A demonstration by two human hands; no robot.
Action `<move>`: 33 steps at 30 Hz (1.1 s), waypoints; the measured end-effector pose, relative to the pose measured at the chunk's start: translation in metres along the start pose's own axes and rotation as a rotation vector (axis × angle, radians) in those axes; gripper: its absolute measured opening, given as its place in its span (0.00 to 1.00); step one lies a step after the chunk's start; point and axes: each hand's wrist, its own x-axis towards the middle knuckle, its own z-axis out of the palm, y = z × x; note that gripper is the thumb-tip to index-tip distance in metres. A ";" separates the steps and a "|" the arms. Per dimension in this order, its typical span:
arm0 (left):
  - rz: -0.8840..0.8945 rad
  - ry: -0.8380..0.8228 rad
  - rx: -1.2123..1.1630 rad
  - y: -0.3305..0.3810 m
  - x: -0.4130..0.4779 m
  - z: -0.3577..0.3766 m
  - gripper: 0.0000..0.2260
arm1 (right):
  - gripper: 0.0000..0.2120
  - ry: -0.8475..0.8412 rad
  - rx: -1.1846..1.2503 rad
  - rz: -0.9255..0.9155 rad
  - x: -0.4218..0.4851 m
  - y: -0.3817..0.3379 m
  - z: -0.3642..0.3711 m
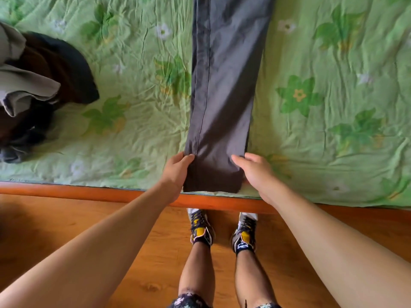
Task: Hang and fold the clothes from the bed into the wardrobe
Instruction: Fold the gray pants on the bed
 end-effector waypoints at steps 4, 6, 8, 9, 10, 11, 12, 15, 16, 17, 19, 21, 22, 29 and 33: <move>0.004 -0.032 0.137 0.000 -0.002 -0.008 0.08 | 0.15 -0.135 0.057 0.154 0.004 -0.008 -0.002; 0.028 -0.038 0.179 0.001 -0.003 -0.010 0.08 | 0.07 -0.087 -0.007 0.070 0.000 -0.004 -0.006; 0.053 -0.046 0.183 0.000 -0.007 -0.012 0.05 | 0.16 -0.020 -0.092 -0.035 -0.004 0.008 -0.008; 0.064 -0.053 0.193 -0.002 -0.010 -0.012 0.03 | 0.16 -0.001 -0.115 -0.067 -0.008 0.014 -0.009; 0.077 -0.057 0.226 -0.005 -0.013 -0.012 0.02 | 0.11 0.001 -0.127 -0.067 -0.012 0.018 -0.010; 0.087 -0.062 0.284 -0.008 -0.016 -0.011 0.04 | 0.04 -0.023 -0.143 -0.049 -0.016 0.023 -0.010; 0.093 -0.077 0.352 -0.012 -0.018 -0.010 0.07 | 0.05 -0.039 -0.158 -0.015 -0.019 0.029 -0.010; 0.131 -0.101 0.422 -0.015 -0.021 -0.005 0.25 | 0.21 0.034 -0.200 -0.002 -0.025 0.034 -0.007; 0.162 -0.110 0.425 -0.014 -0.021 -0.004 0.32 | 0.25 0.085 -0.234 -0.043 -0.025 0.033 -0.007; 0.201 -0.123 0.451 -0.013 -0.021 -0.005 0.35 | 0.27 0.100 -0.252 -0.087 -0.026 0.032 -0.009; 0.264 -0.164 0.552 -0.012 -0.022 -0.011 0.32 | 0.28 0.024 -0.247 -0.176 -0.030 0.031 -0.015; 0.262 -0.209 0.587 -0.011 -0.023 -0.019 0.29 | 0.29 -0.086 -0.197 -0.164 -0.033 0.029 -0.026; 0.314 -0.227 0.626 -0.007 -0.022 -0.024 0.30 | 0.30 -0.123 -0.197 -0.163 -0.033 0.024 -0.032; 1.251 -0.149 1.094 0.105 0.001 -0.020 0.10 | 0.17 0.178 -0.507 -0.882 0.006 -0.087 -0.071; 0.747 -0.224 0.387 0.199 0.053 0.023 0.03 | 0.03 -0.017 0.096 -0.570 0.071 -0.173 -0.072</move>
